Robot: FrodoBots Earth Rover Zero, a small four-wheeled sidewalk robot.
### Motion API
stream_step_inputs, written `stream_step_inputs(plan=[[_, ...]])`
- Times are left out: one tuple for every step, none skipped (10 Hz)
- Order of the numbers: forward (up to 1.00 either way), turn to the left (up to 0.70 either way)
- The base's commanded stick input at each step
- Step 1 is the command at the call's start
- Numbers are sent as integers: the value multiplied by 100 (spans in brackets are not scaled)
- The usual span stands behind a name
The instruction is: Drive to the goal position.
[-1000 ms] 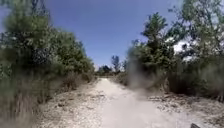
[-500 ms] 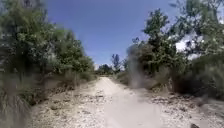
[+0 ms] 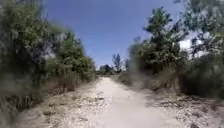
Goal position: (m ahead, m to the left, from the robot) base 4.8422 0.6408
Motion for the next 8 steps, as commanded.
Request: stream_step_inputs(plan=[[45, 2], [45, 2], [45, 2], [45, 2], [45, 2], [45, 2], [45, 2], [45, 2]])
